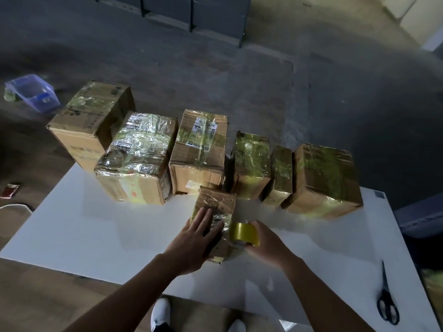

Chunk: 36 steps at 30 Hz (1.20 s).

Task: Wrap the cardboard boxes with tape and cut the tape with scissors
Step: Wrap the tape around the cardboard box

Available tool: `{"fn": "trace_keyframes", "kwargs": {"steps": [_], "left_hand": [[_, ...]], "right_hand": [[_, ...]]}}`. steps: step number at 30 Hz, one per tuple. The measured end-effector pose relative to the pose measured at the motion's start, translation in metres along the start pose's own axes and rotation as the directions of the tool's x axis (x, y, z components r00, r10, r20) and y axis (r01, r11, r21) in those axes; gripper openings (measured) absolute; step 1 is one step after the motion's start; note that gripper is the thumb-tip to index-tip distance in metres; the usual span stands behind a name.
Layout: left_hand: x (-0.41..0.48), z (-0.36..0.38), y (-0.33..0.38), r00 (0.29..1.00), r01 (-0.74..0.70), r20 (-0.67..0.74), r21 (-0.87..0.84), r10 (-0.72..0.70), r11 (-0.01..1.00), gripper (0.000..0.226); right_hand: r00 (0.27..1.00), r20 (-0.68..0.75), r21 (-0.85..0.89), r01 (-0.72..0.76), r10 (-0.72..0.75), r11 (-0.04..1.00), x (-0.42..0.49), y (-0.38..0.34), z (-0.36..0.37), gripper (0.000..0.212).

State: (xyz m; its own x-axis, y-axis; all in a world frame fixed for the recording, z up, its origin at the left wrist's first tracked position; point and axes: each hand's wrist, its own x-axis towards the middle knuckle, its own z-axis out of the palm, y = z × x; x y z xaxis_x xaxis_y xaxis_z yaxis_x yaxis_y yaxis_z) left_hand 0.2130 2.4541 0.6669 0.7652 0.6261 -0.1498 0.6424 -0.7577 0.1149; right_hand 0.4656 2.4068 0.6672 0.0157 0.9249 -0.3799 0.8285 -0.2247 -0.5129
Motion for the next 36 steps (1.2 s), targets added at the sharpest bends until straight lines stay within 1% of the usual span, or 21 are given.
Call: {"fn": "trace_keyframes", "kwargs": {"steps": [2, 4, 5, 8, 10, 13, 15, 18, 21, 23, 25, 27, 31, 34, 36], "left_hand": [[0.007, -0.001, -0.005, 0.999, -0.052, 0.007, -0.002, 0.052, 0.999, 0.087], [0.014, 0.001, -0.01, 0.995, -0.095, 0.02, -0.019, 0.095, 0.995, 0.09], [0.017, 0.001, -0.012, 0.992, -0.121, 0.02, -0.024, 0.121, 0.992, 0.091], [0.026, 0.002, -0.019, 0.978, -0.208, 0.031, -0.016, 0.208, 0.978, 0.09], [0.031, 0.003, -0.022, 0.965, -0.26, 0.04, 0.002, 0.259, 0.966, 0.089], [0.041, 0.001, -0.023, 0.945, -0.326, 0.048, 0.015, 0.325, 0.945, 0.09], [0.045, -0.003, -0.021, 0.938, -0.343, 0.059, 0.0, 0.343, 0.939, 0.091], [0.046, -0.013, -0.014, 0.949, -0.308, 0.069, 0.011, 0.306, 0.951, 0.095], [0.039, -0.022, 0.004, 0.973, -0.225, 0.062, 0.054, 0.222, 0.973, 0.098], [0.035, -0.029, 0.024, 0.991, -0.126, 0.06, 0.034, 0.123, 0.992, 0.099], [0.034, -0.034, 0.045, 0.998, -0.031, 0.047, -0.002, 0.031, 1.0, 0.095], [0.036, -0.038, 0.064, 1.0, 0.013, 0.028, -0.026, -0.012, 1.0, 0.088], [0.051, -0.042, 0.103, 1.0, 0.016, 0.0, -0.024, -0.016, 1.0, 0.07], [0.069, -0.043, 0.131, 1.0, -0.002, -0.01, -0.003, 0.002, 1.0, 0.059], [0.082, -0.043, 0.149, 0.998, -0.042, -0.039, 0.022, 0.043, 0.999, 0.052]], "right_hand": [[0.998, 0.005, 0.088, -0.062, 0.061, 0.994, -0.008, 0.002, -0.002, 0.061], [0.994, -0.006, 0.133, -0.106, 0.108, 0.985, -0.014, 0.002, -0.004, 0.065], [0.993, -0.011, 0.125, -0.111, 0.114, 0.986, -0.017, 0.002, -0.004, 0.066], [0.993, -0.016, 0.031, -0.119, 0.12, 0.992, -0.026, 0.001, -0.002, 0.063], [0.992, -0.019, 0.001, -0.123, 0.123, 0.992, -0.031, 0.001, -0.002, 0.066], [0.996, -0.009, 0.05, -0.087, 0.087, 0.995, -0.041, 0.003, -0.003, 0.072], [0.997, -0.026, 0.093, -0.066, 0.069, 0.993, -0.046, 0.005, -0.006, 0.072], [0.988, -0.12, 0.178, -0.073, 0.096, 0.981, -0.052, 0.01, -0.009, 0.055], [0.981, -0.169, 0.231, -0.056, 0.097, 0.971, -0.053, 0.017, -0.013, 0.041], [0.977, -0.191, 0.25, -0.043, 0.093, 0.967, -0.052, 0.024, -0.018, 0.036], [0.972, -0.211, 0.285, -0.041, 0.104, 0.958, -0.05, 0.029, -0.023, 0.034], [0.968, -0.229, 0.317, -0.025, 0.102, 0.948, -0.049, 0.034, -0.026, 0.031], [0.957, -0.276, 0.338, 0.01, 0.089, 0.941, -0.056, 0.046, -0.032, 0.029], [0.945, -0.302, 0.375, -0.005, 0.127, 0.927, -0.066, 0.062, -0.039, 0.03], [0.934, -0.327, 0.379, -0.013, 0.147, 0.925, -0.074, 0.073, -0.045, 0.031]]}}
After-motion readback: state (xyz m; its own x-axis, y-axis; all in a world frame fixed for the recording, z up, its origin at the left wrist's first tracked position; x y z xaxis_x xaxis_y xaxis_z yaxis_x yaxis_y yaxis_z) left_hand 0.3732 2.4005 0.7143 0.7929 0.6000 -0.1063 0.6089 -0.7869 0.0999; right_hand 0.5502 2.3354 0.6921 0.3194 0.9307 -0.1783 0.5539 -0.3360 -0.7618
